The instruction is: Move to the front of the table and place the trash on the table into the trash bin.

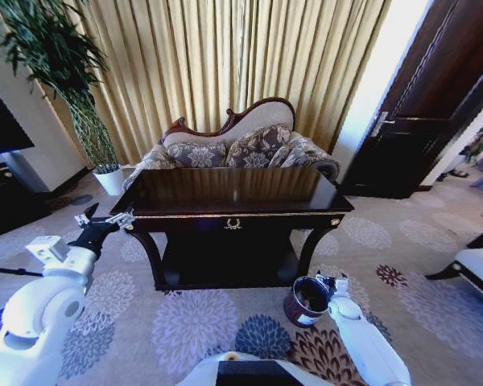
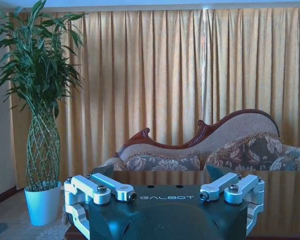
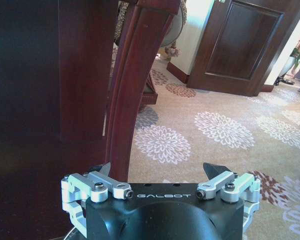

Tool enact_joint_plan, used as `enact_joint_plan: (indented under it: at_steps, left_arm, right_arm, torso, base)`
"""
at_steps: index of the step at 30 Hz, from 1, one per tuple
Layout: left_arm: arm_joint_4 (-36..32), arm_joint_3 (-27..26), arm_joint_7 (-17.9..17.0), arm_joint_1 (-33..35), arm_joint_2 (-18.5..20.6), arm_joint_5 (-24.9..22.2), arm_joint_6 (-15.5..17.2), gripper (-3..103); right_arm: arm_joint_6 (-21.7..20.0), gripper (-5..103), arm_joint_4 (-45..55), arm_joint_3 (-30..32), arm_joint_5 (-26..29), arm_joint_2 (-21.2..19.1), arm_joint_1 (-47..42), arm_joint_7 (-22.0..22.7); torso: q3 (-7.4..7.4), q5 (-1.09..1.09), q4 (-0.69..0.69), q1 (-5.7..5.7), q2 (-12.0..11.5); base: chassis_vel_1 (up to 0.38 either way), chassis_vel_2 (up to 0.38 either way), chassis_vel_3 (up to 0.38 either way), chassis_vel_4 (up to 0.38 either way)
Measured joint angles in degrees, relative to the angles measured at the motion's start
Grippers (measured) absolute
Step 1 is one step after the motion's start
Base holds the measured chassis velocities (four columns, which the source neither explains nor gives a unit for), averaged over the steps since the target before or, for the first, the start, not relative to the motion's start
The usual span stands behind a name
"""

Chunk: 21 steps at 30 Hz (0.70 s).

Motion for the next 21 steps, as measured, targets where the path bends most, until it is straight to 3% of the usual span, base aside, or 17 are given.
enact_joint_plan:
  at_steps: [12, 15, 18, 21]
  left_arm:
    - [0.57, 0.14, 0.43, -0.39, -0.06, -0.06, 0.0, 100]
    - [0.61, 0.13, 0.45, -0.45, 0.01, -0.1, 0.0, 100]
    - [0.61, -0.09, 0.43, -0.34, -0.06, -0.16, -0.02, 100]
    - [0.6, -0.13, 0.41, -0.24, -0.17, -0.2, -0.03, 100]
  right_arm:
    - [-0.45, 100, -0.43, -0.01, 0.29, 0.33, -0.02, 0.02]
    - [-0.87, 100, 0.41, -0.09, 2.47, 0.34, -0.32, 0.02]
    - [-2.51, 100, 7.05, -0.26, 9.92, -0.25, -2.41, 0.03]
    - [-2.9, 100, 11.3, -0.16, 11.71, -0.62, -3.68, 0.0]
  torso:
    - [0.0, 0.0, 0.0, 0.0, 0.0]
    - [0.0, 0.0, 0.0, 0.0, 0.0]
    - [0.0, 0.01, 0.01, 0.0, 0.0]
    - [0.0, -0.01, 0.0, 0.0, 0.0]
  base:
    - [0.0, 0.0, 0.0, 0.0]
    - [0.0, 0.0, 0.0, 0.0]
    - [0.0, 0.0, 0.0, 0.0]
    - [0.0, 0.0, 0.0, 0.0]
